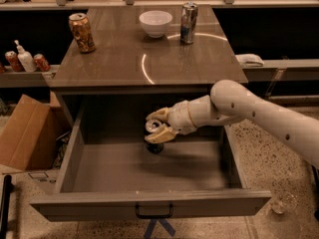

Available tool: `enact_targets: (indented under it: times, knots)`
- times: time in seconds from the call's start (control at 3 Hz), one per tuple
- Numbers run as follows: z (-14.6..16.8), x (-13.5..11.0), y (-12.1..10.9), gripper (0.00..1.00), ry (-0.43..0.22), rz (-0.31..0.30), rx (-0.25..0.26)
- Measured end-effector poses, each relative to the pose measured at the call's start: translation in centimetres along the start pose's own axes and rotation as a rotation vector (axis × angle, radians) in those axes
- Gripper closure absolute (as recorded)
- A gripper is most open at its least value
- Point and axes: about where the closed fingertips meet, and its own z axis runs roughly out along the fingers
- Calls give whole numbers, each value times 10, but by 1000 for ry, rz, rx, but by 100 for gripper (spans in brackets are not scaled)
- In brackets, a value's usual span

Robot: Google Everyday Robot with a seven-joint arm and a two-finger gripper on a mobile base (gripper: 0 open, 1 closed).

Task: Pick pepsi can from top drawer and place on counter

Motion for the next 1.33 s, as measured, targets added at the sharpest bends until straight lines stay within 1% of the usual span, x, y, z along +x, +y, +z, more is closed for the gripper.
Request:
enact_targets:
  times: [0.33, 0.67, 1.0, 1.33]
  knots:
    - [-26, -14, 4, 89, 5, -28, 26]
    - [-67, -40, 1, 100, 17, -74, 57]
    - [-111, -75, -4, 100, 29, -138, 71]
    - [-117, -81, -6, 100, 24, -130, 69]
